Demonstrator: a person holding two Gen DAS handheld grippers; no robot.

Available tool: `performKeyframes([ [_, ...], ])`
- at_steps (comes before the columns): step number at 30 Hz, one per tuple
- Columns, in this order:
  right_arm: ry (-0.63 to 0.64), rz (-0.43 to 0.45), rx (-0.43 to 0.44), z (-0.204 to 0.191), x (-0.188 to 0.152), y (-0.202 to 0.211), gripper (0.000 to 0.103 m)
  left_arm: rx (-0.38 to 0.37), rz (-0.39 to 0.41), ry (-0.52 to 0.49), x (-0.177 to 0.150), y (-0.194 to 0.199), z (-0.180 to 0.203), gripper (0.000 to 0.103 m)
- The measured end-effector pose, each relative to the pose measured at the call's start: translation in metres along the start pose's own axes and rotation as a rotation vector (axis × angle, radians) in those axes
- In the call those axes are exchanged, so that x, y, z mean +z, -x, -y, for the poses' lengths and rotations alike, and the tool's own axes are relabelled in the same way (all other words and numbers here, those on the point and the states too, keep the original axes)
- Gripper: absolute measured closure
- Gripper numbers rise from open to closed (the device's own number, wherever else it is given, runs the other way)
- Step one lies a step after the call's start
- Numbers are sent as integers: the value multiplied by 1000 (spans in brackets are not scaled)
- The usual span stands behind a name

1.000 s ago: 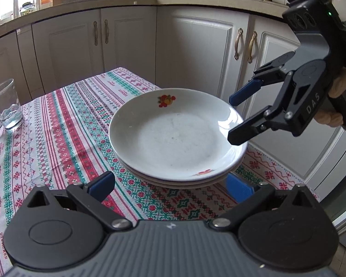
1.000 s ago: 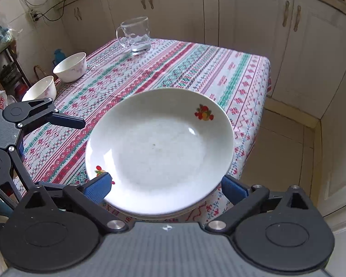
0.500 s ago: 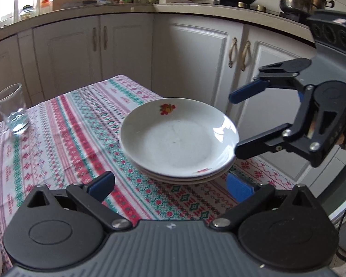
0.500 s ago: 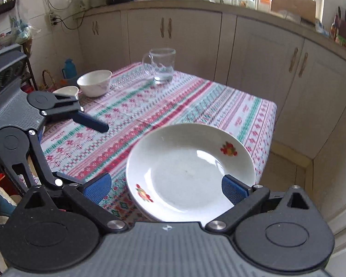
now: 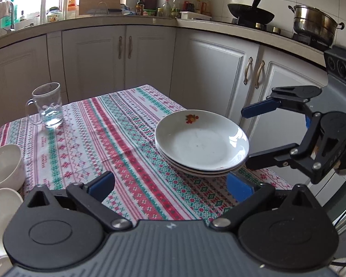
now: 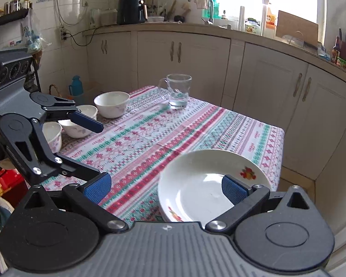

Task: Organize plates and bowls
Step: 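Withdraw the right gripper from the plate stack, then reach the right gripper to a white bowl and grasp its rim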

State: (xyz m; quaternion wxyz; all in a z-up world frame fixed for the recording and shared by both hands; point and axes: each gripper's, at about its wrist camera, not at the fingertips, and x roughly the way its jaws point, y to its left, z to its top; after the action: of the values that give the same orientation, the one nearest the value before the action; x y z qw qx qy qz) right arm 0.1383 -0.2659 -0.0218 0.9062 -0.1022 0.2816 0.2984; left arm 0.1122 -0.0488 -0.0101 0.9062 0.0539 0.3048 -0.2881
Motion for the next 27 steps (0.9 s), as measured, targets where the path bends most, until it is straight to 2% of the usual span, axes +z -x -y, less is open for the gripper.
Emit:
performKeyframes([
  [8, -3, 5, -54, -38, 5, -7, 0, 45, 16, 32, -32, 39, -12, 1],
  [20, 5, -16, -10, -104, 12, -38, 0, 206, 21, 42, -94, 96, -50, 1],
  [27, 8, -38, 28, -136, 18, -60, 0, 255, 6, 80, -128, 120, -77, 1],
])
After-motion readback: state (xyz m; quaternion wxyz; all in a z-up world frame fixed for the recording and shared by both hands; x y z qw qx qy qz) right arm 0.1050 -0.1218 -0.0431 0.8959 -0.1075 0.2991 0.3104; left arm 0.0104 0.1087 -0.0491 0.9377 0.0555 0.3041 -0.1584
